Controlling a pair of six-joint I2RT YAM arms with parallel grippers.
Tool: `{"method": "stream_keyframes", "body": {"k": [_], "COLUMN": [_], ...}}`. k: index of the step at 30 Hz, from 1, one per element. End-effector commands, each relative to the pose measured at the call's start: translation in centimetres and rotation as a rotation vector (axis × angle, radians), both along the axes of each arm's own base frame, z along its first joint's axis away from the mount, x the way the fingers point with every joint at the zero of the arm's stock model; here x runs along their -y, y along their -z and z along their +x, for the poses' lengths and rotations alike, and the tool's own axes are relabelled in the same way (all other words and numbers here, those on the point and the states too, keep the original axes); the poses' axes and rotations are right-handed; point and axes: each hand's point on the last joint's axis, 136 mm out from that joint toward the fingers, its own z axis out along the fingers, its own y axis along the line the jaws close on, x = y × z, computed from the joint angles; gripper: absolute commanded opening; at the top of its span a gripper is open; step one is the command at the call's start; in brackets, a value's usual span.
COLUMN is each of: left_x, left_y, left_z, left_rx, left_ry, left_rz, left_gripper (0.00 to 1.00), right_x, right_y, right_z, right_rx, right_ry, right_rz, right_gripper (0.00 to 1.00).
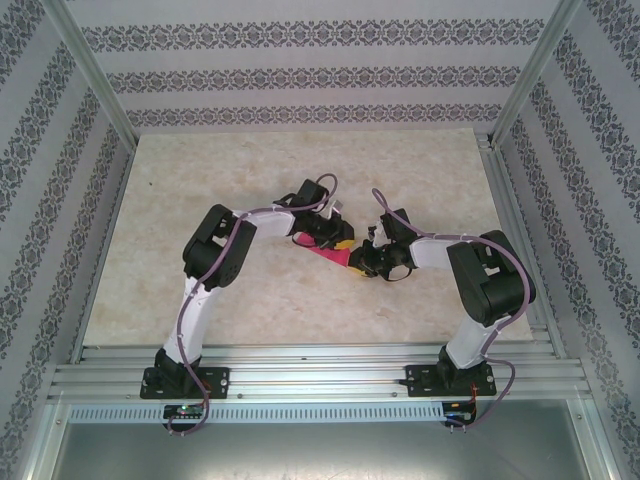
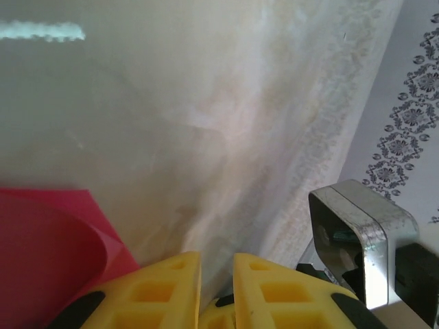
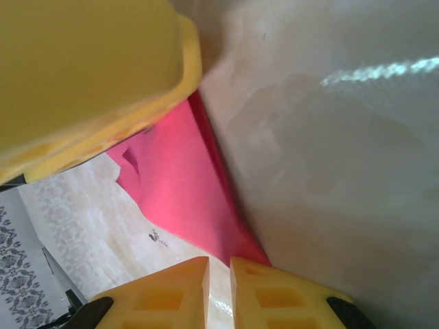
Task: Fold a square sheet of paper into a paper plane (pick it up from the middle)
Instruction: Third fold the triangle at the center of the table.
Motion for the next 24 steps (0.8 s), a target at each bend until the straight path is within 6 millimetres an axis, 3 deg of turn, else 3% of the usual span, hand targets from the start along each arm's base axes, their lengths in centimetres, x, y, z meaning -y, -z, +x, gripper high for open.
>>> {"method": "stream_keyframes", "body": {"k": [1, 6, 11, 21, 24], "left_x": [-0.7, -1.7, -3.2, -2.9, -3.3], "left_y": [0.3, 2.0, 2.2, 3.5, 2.6], "left_z": [-0.3, 0.8, 2.2, 4.1, 5.0], "left_rx": [0.020, 0.052, 0.125, 0.122, 0.150], "left_ry": [0.008, -0.020, -0.019, -0.042, -0.055], "left_rz": [0.055, 0.146, 0.248, 0.282, 0.321], "left_gripper": [0.22, 0.23, 0.25, 0.28, 0.34], "right_x": [1.0, 1.1, 1.2, 0.8, 0.8], "right_y": [1.8, 1.9, 2.0, 1.6, 1.5], "right_z": [-0.7, -0.8, -0.9, -0.9, -0.9], "right_rx": [-0.051, -0.055, -0.057, -0.053, -0.050], "right_ry": [0.023, 0.025, 0.025, 0.017, 0.016], "right_rz": [-0.046, -0.053, -0.058, -0.052, -0.057], "right_gripper": [0.17, 0.17, 0.16, 0.16, 0.16]}}
